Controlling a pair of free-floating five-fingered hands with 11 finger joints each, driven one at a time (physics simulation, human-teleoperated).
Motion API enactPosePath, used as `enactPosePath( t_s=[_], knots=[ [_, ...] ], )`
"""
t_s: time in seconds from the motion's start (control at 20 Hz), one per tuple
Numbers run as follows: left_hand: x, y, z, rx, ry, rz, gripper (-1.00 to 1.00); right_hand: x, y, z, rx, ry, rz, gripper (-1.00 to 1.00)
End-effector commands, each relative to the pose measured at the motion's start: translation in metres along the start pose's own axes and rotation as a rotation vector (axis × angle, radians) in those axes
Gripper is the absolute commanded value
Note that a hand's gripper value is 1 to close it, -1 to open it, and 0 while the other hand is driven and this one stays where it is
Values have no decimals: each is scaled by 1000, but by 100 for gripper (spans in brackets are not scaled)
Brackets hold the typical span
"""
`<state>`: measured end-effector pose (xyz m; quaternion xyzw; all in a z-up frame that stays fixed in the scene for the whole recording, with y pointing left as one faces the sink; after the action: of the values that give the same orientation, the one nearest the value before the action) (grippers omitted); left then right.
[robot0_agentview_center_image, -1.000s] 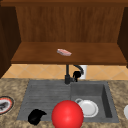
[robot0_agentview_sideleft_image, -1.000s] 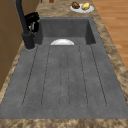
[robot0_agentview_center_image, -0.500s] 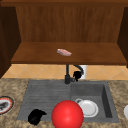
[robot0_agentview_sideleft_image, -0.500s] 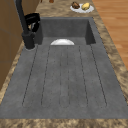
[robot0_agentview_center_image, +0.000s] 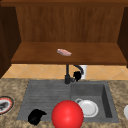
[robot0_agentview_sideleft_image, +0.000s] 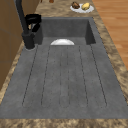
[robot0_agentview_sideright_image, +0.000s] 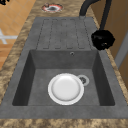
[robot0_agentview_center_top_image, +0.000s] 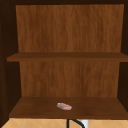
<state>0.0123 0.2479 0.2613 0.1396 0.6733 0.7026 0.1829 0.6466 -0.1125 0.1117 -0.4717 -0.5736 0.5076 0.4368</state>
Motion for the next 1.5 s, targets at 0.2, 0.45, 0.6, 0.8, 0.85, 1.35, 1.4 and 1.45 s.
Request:
enactPosePath(
  t_s=[0.2,0.45,0.6,0.8,0.85,1.35,1.4,1.45],
  knots=[
    [0,0,0,0,0,0,0,-13,23,13,-84,35,-59,100],
    [0,0,0,0,0,0,0,-17,34,20,-235,49,-67,100],
    [0,0,0,0,0,0,0,-21,43,25,-329,68,-115,100],
    [0,0,0,0,0,0,0,-30,56,34,-423,97,-179,100],
    [0,0,0,0,0,0,0,-31,59,36,-442,95,-183,100],
    [0,0,0,0,0,0,0,-26,67,40,-628,26,-220,100],
    [0,0,0,0,0,0,0,-27,67,40,-630,16,-215,100],
    [0,0,0,0,0,0,0,-27,67,39,-633,7,-209,100]
  ],
)
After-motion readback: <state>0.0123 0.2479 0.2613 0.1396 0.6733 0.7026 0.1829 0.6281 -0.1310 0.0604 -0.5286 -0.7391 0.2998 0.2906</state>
